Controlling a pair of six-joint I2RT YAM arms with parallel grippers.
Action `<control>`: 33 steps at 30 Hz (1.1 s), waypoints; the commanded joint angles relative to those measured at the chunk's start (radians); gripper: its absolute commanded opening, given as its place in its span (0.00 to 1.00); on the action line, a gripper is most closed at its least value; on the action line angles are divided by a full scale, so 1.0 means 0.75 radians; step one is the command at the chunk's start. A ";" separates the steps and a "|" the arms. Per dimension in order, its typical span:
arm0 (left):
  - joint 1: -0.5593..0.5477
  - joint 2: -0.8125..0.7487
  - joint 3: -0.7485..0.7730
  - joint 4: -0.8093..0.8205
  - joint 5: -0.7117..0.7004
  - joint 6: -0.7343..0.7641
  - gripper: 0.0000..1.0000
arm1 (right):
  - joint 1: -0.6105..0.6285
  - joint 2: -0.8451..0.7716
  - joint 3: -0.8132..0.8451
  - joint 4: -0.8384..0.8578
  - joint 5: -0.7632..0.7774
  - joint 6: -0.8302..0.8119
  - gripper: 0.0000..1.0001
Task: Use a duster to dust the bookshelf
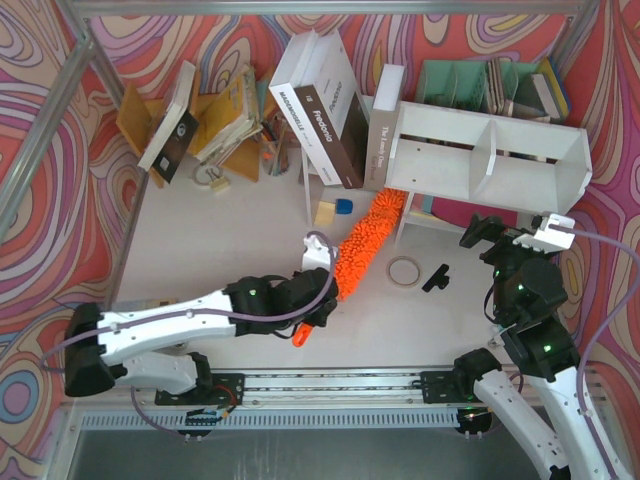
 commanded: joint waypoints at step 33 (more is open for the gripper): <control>-0.020 -0.697 0.228 -0.674 0.414 0.269 0.00 | -0.001 0.041 -0.005 0.076 0.067 -0.026 0.99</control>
